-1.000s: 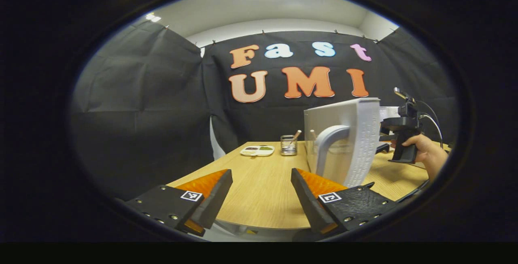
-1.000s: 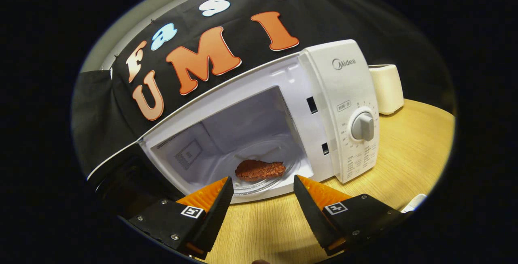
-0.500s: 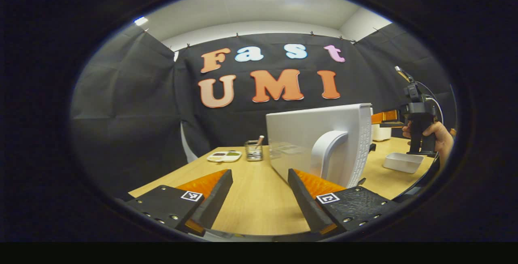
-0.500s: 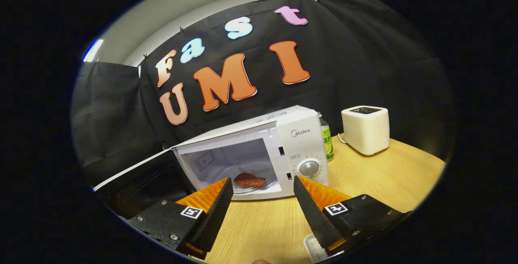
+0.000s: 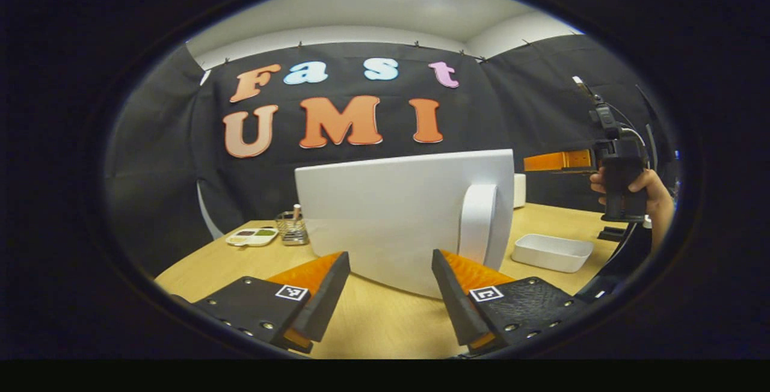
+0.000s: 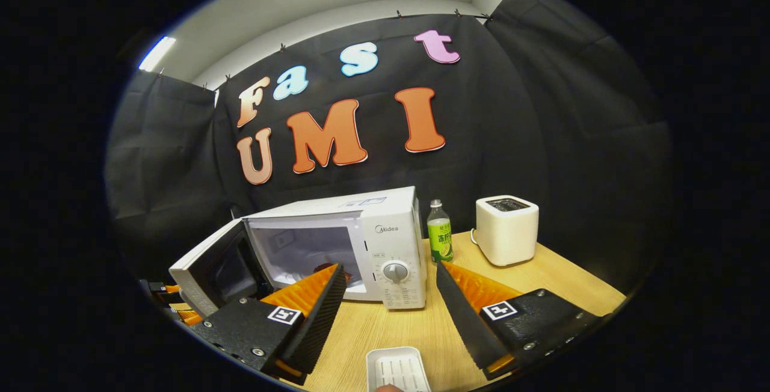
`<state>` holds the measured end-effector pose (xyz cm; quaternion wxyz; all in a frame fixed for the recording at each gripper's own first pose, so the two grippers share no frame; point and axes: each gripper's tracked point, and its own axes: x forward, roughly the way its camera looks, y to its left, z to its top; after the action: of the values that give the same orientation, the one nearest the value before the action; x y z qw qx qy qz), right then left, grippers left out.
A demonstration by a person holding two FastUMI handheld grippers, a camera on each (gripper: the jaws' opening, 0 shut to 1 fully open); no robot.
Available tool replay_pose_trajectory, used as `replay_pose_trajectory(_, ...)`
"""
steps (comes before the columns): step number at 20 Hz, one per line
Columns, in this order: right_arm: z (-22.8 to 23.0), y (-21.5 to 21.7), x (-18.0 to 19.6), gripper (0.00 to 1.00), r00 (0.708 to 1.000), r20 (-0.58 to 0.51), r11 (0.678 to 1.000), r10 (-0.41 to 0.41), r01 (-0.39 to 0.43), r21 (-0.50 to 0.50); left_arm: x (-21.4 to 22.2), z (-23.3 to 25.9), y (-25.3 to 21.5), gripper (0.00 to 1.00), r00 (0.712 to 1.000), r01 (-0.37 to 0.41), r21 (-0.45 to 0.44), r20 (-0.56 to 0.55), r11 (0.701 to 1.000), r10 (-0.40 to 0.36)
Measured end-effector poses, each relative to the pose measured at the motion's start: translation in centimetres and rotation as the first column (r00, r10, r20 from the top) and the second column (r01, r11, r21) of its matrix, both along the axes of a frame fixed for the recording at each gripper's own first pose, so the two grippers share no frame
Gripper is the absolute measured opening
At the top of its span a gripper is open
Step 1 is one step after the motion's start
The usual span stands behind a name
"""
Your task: Open the microwave oven with the left hand, put the food in, and close the microwave oven.
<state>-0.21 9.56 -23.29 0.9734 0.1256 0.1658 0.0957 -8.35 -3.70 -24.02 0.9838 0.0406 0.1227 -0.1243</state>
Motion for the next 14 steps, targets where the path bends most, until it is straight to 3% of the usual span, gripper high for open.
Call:
replay_pose_trajectory(2, 0.2, -0.7, -0.5, 0.94, 1.000, 0.007, 1.000, 0.015, -0.014, -0.017, 1.5, -0.4, -2.3, 0.69, 0.999, 0.041, -0.023, -0.013, 0.999, -0.041)
replay_pose_trajectory(3, 0.4, -1.1, -0.6, 0.94, 1.000, 0.014, 0.999, 0.022, -0.021, -0.032, 2.2, -0.9, -3.4, 0.54, 0.998, 0.058, -0.033, -0.023, 0.998, -0.059)
replay_pose_trajectory(4, 0.6, -1.6, -0.8, 0.94, 1.000, 0.021, 0.999, 0.023, -0.022, -0.049, 2.9, -1.2, -4.4, 0.53, 0.997, 0.071, -0.042, -0.030, 0.997, -0.072)
replay_pose_trajectory(6, 1.1, -2.3, -1.1, 0.94, 0.999, 0.040, 0.996, 0.033, -0.029, -0.082, 4.4, -1.7, -5.9, 0.31, 0.996, 0.075, -0.039, -0.038, 0.996, -0.077)
replay_pose_trajectory(8, 1.4, -3.0, -1.3, 0.94, 0.998, 0.052, 0.993, 0.040, -0.034, -0.112, 5.9, -2.7, -7.4, 0.24, 0.994, 0.082, -0.049, -0.061, 0.995, -0.085)
replay_pose_trajectory(9, 1.5, -3.3, -1.6, 0.94, 0.998, 0.055, 0.992, 0.043, -0.036, -0.122, 6.5, -3.3, -7.9, 0.15, 0.994, 0.081, -0.056, -0.071, 0.995, -0.085)
replay_pose_trajectory(10, 1.6, -3.5, -1.9, 0.94, 0.997, 0.058, 0.991, 0.049, -0.041, -0.127, 7.3, -3.7, -8.5, 0.10, 0.993, 0.082, -0.072, -0.079, 0.994, -0.088)
replay_pose_trajectory(14, 1.3, -4.5, -2.2, 0.94, 0.998, 0.052, 0.992, 0.040, -0.033, -0.119, 10.1, -5.0, -10.0, 0.08, 0.992, 0.060, -0.086, -0.108, 0.994, -0.069)
